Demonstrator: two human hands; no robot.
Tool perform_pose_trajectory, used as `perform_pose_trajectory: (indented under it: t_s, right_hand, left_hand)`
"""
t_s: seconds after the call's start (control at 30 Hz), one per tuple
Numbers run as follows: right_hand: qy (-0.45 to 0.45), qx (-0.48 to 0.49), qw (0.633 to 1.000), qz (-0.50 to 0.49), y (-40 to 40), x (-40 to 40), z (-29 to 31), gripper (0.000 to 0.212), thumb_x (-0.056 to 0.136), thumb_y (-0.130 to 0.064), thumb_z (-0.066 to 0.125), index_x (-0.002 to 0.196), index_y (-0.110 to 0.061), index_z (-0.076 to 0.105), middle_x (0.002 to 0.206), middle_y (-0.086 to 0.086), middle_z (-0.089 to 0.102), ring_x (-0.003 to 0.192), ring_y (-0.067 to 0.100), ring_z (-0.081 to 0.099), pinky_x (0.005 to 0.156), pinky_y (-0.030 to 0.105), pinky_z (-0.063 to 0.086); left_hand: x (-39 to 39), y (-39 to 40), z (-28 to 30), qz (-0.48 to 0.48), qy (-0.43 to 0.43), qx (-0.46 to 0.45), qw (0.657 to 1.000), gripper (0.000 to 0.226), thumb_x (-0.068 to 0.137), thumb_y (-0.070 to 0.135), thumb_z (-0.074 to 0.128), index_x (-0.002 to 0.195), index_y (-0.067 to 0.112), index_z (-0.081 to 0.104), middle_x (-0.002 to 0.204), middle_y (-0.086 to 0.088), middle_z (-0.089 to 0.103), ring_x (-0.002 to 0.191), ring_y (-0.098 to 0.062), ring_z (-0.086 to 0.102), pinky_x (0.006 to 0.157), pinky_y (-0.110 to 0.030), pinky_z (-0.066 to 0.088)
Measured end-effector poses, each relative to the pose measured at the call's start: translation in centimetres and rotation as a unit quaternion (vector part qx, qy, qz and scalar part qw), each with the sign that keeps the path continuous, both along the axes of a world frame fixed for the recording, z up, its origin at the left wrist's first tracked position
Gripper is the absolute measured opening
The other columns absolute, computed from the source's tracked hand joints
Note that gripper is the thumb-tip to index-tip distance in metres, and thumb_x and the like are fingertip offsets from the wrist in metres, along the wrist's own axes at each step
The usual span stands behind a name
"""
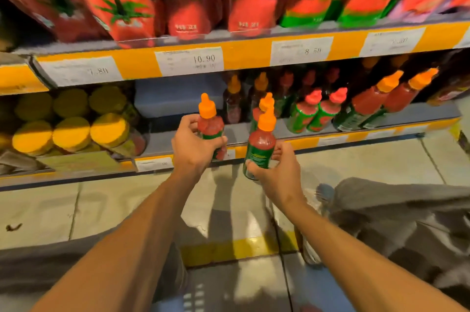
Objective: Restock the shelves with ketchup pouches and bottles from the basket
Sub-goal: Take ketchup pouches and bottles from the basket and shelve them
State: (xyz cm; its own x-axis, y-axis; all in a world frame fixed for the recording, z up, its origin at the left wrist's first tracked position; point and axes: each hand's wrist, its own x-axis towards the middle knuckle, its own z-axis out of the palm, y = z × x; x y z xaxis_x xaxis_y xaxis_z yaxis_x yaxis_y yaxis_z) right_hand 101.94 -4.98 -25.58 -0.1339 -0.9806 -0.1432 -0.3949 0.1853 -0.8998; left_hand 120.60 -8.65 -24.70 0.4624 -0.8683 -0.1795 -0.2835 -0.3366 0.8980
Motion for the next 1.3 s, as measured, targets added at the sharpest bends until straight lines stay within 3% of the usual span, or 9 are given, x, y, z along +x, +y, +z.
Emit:
perform_pose_trajectory:
  t_s: [0.17, 0.43, 0.6, 0.7, 0.83, 0.9, 1.07, 1.2, 1.3]
  right_hand:
    - [-0.011, -0.008, 1.000, -0.005, -2.4, 2.4, -1.3, 0.041, 0.066, -0.037, 0.084, 0.093, -0.040, 0.053, 0.093, -0.028, 0.061, 0.085, -0.005, 0.060, 0.060, 0.013, 0.046]
    - [-0.025, -0.021, 0.999, -0.023, -4.7, 4.7, -3.4, 0.039, 0.073, -0.031, 0.081, 0.100, -0.038, 0.054, 0.097, -0.010, 0.066, 0.091, 0.009, 0.064, 0.075, 0.041, 0.056]
    - [-0.029, -0.029, 0.998, -0.040, -5.3, 5.5, -4.1, 0.038, 0.075, -0.028, 0.080, 0.101, -0.037, 0.055, 0.102, -0.009, 0.062, 0.095, 0.009, 0.061, 0.076, 0.031, 0.051]
    - [-0.037, -0.030, 0.997, -0.053, -5.6, 5.9, -4.5, 0.036, 0.078, -0.022, 0.079, 0.103, -0.034, 0.057, 0.103, -0.007, 0.061, 0.096, 0.010, 0.060, 0.076, 0.026, 0.047]
    - [-0.032, -0.029, 0.997, -0.066, -6.2, 6.9, -4.6, 0.040, 0.081, -0.016, 0.080, 0.113, -0.025, 0.058, 0.109, -0.003, 0.061, 0.101, 0.016, 0.059, 0.084, 0.035, 0.053]
    - [-0.030, -0.031, 0.997, -0.070, -6.5, 7.5, -4.8, 0.045, 0.083, -0.014, 0.080, 0.122, -0.022, 0.059, 0.115, -0.003, 0.060, 0.107, 0.015, 0.058, 0.091, 0.037, 0.054]
    - [-0.026, -0.029, 0.996, -0.079, -6.8, 8.2, -5.3, 0.052, 0.088, -0.011, 0.075, 0.135, -0.017, 0.055, 0.124, -0.002, 0.059, 0.116, 0.013, 0.054, 0.102, 0.039, 0.050]
    - [-0.033, -0.002, 0.996, -0.079, -6.7, 8.3, -6.0, 0.057, 0.091, -0.010, 0.072, 0.143, -0.016, 0.049, 0.133, 0.003, 0.060, 0.127, 0.021, 0.054, 0.109, 0.044, 0.046]
    - [0.012, -0.005, 0.997, -0.077, -6.5, 8.4, -6.2, 0.050, 0.092, -0.019, 0.072, 0.138, -0.016, 0.052, 0.128, 0.001, 0.062, 0.121, 0.019, 0.057, 0.104, 0.043, 0.049]
  left_hand:
    - [0.8, -2.9, -2.2, -0.008, -0.008, -0.016, 1.000, 0.061, 0.059, 0.019, 0.096, 0.105, 0.025, 0.055, 0.101, 0.010, 0.067, 0.095, -0.008, 0.065, 0.083, -0.021, 0.052]
    - [1.0, -6.3, -3.7, 0.013, -0.048, 0.008, 0.999, 0.047, 0.062, 0.032, 0.095, 0.095, 0.015, 0.066, 0.093, 0.004, 0.071, 0.089, -0.014, 0.066, 0.083, -0.031, 0.057]
    - [1.3, -7.5, -4.1, 0.010, -0.047, -0.011, 0.999, 0.058, 0.062, 0.028, 0.095, 0.110, 0.016, 0.066, 0.099, 0.000, 0.072, 0.093, -0.017, 0.069, 0.084, -0.031, 0.058]
    - [1.4, -8.0, -3.9, 0.016, -0.021, -0.046, 0.999, 0.059, 0.060, 0.020, 0.095, 0.111, 0.016, 0.066, 0.097, 0.003, 0.071, 0.093, -0.014, 0.069, 0.080, -0.022, 0.057]
    - [1.7, -9.3, -2.5, 0.013, 0.013, -0.118, 0.993, 0.059, 0.060, 0.005, 0.092, 0.108, 0.018, 0.060, 0.102, 0.007, 0.067, 0.102, -0.013, 0.066, 0.082, -0.012, 0.052]
    - [2.0, -10.0, -1.8, 0.009, 0.006, -0.131, 0.991, 0.060, 0.065, 0.012, 0.092, 0.112, 0.022, 0.056, 0.108, 0.010, 0.063, 0.107, -0.010, 0.061, 0.092, -0.014, 0.049]
    - [2.5, -11.2, -1.3, 0.008, -0.028, -0.108, 0.994, 0.072, 0.069, 0.035, 0.090, 0.130, 0.016, 0.057, 0.113, 0.017, 0.056, 0.108, 0.000, 0.051, 0.079, 0.006, 0.034]
    - [3.1, -13.0, -1.0, 0.005, -0.130, -0.102, 0.986, 0.080, 0.065, 0.046, 0.090, 0.131, 0.015, 0.056, 0.132, 0.003, 0.063, 0.124, -0.011, 0.056, 0.102, -0.019, 0.044]
    - [3.3, -13.9, -1.7, -0.011, -0.118, -0.099, 0.988, 0.080, 0.067, 0.041, 0.090, 0.134, 0.018, 0.053, 0.136, 0.002, 0.061, 0.127, -0.013, 0.054, 0.104, -0.020, 0.039]
